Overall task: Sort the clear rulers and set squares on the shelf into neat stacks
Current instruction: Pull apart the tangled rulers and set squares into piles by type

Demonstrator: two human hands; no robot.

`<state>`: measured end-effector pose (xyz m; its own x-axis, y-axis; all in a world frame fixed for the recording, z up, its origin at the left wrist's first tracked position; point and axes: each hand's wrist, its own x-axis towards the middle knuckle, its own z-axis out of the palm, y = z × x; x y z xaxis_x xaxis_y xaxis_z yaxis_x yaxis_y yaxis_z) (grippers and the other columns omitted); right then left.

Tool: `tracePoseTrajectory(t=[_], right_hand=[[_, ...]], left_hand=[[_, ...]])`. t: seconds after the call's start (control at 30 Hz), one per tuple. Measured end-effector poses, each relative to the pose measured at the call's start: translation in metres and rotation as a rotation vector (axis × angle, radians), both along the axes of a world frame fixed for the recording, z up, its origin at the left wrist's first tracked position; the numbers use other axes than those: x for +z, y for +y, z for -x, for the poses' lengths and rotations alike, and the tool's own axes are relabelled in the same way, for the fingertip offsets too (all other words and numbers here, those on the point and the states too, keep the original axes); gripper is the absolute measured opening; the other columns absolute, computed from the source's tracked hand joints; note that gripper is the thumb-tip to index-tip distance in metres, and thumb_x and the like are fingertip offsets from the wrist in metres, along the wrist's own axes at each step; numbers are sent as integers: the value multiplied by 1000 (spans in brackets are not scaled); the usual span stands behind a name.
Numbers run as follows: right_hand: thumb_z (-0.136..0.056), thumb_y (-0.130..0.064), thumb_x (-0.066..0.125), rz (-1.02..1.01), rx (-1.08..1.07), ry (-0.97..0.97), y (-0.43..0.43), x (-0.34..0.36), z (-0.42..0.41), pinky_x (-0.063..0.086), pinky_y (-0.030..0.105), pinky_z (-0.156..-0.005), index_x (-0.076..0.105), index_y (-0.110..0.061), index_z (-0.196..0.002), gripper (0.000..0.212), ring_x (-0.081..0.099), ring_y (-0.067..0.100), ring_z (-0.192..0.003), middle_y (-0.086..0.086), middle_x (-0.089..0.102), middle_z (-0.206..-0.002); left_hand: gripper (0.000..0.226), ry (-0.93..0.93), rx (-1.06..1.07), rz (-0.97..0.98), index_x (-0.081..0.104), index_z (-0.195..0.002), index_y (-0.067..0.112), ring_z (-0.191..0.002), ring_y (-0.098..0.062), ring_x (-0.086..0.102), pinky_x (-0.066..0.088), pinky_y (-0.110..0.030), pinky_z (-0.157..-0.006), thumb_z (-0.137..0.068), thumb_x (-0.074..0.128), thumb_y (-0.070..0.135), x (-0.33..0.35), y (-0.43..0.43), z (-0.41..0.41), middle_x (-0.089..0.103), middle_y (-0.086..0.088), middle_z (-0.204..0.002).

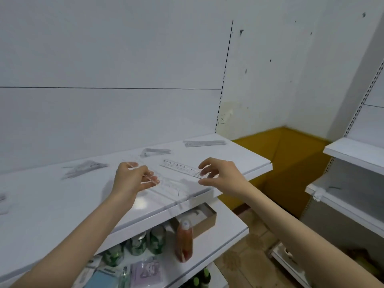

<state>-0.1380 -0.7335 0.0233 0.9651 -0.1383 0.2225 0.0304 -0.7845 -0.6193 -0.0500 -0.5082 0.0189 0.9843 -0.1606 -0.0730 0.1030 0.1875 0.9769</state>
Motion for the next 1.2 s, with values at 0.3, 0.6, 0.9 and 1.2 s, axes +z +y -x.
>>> tracePoseTrajectory(t=[0.3,0.6,0.9,1.2], right_hand=[[-82,-24,74,-33,-19,-2,-79,-27,-61,46,11,-74,61,-19,-113,34,65,6,-90,-5,69,-105],[-85,-14,70,101,-60,8,-178,-37,-138,47,28,-93,62,-13,-118,33,60,12,-99,1,67,-113],[-81,-20,59,276,57,7,-221,-41,-234,49,37,-81,58,-25,-102,21,60,25,-94,-3,68,-102],[-88,-21,60,333,219,53,-246,-58,-272,39,26,-73,65,-19,-109,22,59,23,-97,4,66,-108]], left_hand=[[25,36,-8,-31,51,-108,-15,-49,-22,65,55,-26,-48,-84,46,-10,-23,-77,-56,57,-26,-82],[14,61,52,-15,55,-90,-5,-55,-25,64,54,-25,-48,-85,44,-11,-17,-137,-87,58,-20,-75],[15,95,275,65,56,-85,-7,-61,-27,64,58,-29,-53,-86,41,-11,-24,-169,-103,58,-20,-75],[15,118,382,33,53,-80,-2,-46,-19,63,54,-26,-45,-87,42,-11,-31,-193,-103,56,-18,-71]])
